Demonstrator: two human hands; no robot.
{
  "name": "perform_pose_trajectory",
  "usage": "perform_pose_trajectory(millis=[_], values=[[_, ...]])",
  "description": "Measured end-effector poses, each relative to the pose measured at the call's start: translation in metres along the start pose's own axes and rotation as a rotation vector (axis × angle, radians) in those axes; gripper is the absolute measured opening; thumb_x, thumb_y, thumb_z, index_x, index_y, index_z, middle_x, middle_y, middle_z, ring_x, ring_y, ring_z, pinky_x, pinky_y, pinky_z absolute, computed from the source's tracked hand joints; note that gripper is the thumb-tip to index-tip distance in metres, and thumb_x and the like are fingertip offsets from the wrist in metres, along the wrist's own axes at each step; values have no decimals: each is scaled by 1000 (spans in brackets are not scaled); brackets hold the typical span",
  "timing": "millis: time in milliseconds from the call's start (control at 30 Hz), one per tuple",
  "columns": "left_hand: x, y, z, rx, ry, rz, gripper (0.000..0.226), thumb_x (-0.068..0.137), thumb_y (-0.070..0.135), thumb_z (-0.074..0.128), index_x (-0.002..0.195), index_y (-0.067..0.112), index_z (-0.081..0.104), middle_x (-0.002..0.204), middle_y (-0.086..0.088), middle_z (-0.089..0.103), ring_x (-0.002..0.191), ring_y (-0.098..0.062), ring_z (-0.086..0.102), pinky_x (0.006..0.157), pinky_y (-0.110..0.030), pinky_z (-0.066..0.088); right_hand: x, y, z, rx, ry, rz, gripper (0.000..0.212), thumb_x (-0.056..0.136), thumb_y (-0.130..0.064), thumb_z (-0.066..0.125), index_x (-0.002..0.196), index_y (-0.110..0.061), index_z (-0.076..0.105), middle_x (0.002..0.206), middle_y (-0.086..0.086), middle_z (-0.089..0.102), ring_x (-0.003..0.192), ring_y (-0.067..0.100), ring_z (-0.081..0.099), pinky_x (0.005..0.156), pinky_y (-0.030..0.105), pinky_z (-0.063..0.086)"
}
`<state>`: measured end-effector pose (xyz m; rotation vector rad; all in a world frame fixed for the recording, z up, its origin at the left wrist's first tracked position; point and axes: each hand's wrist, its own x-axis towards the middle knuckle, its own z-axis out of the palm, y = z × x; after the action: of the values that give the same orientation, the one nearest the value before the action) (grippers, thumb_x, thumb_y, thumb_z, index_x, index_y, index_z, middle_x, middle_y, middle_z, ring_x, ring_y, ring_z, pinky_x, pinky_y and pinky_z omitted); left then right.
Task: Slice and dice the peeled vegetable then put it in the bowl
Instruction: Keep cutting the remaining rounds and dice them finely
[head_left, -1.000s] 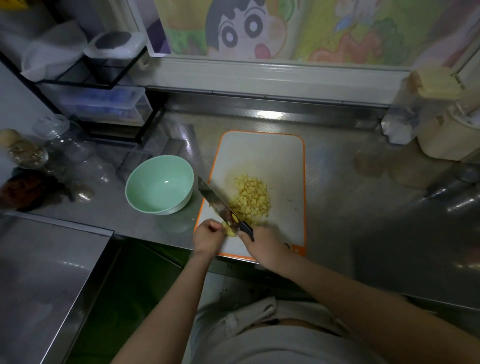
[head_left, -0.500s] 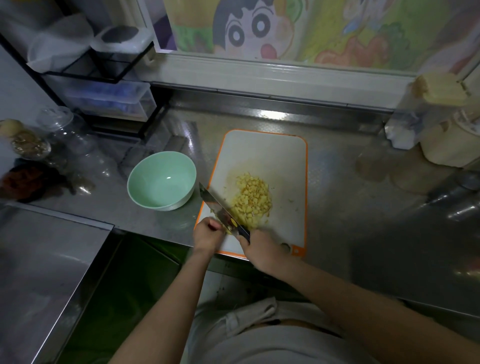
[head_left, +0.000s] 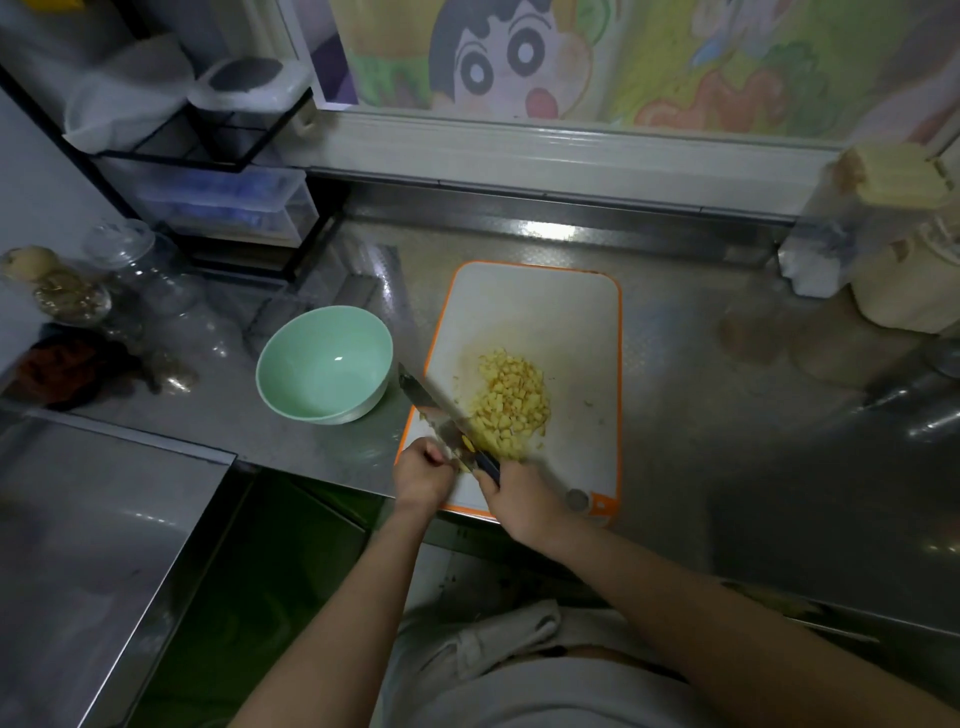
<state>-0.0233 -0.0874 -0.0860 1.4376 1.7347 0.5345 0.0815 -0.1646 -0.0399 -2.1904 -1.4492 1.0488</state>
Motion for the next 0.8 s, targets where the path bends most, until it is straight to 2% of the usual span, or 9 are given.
perform_pose_trajectory(millis=[67,200,267,333,467,567,667,733,800], values=[[-1,1,0,-10,1,7,40,76,-8,57,56,17,33,58,4,42,54,-9,38,51,-8,35,2,2,-8,12,-16,15,40,100,-35,42,111,0,57,106,17,62,101,31,60,67,24,35],[0,0,0,-34,-4,10,40,74,-11,55,55,18,34,59,5,44,58,-14,41,52,-7,35,2,3,-11,29,5,-23,38,99,-34,43,111,-1,57,103,19,62,98,32,59,64,25,33],[1,-1,0,-28,-6,19,39,73,-11,55,55,18,36,59,6,45,59,-13,42,53,-6,35,2,5,-12,87,16,-43,29,99,-33,44,101,-7,56,85,10,59,83,26,58,54,24,28],[2,-2,0,-4,-19,31,37,73,-8,58,55,19,40,61,7,47,58,-10,43,53,-7,35,3,6,-17,153,3,-69,23,99,-32,44,87,-13,50,68,-2,46,62,13,47,46,17,26],[3,0,-1,0,-49,26,30,79,1,59,59,20,47,65,6,51,66,-12,48,54,-12,34,1,5,-31,402,-18,-75,29,99,-27,45,71,-22,41,55,-6,37,48,5,35,42,12,26],[1,5,-3,-155,-36,-29,19,85,5,56,69,14,55,76,-4,57,79,-17,51,61,-22,34,1,7,-40,675,-145,52,38,99,-33,45,65,-20,33,38,-10,28,30,5,25,34,16,20],[1,17,-4,-358,-51,-41,19,94,15,50,78,13,60,81,-14,60,72,-18,50,64,-25,36,0,12,-49,857,-243,109,40,99,-36,44,64,-21,29,39,-9,24,29,4,20,31,14,16],[-1,31,-5,-508,-98,-56,24,98,17,43,79,16,58,76,-8,59,63,-17,49,60,-28,40,0,16,-50,897,-241,132,40,98,-38,44,64,-21,31,42,-7,24,30,4,20,32,15,15],[-3,42,-6,-571,-47,-35,23,98,15,40,80,17,55,76,-5,57,64,-18,51,63,-29,43,0,20,-48,826,-169,92,41,98,-42,41,65,-20,33,47,-4,24,31,5,21,34,17,16]])
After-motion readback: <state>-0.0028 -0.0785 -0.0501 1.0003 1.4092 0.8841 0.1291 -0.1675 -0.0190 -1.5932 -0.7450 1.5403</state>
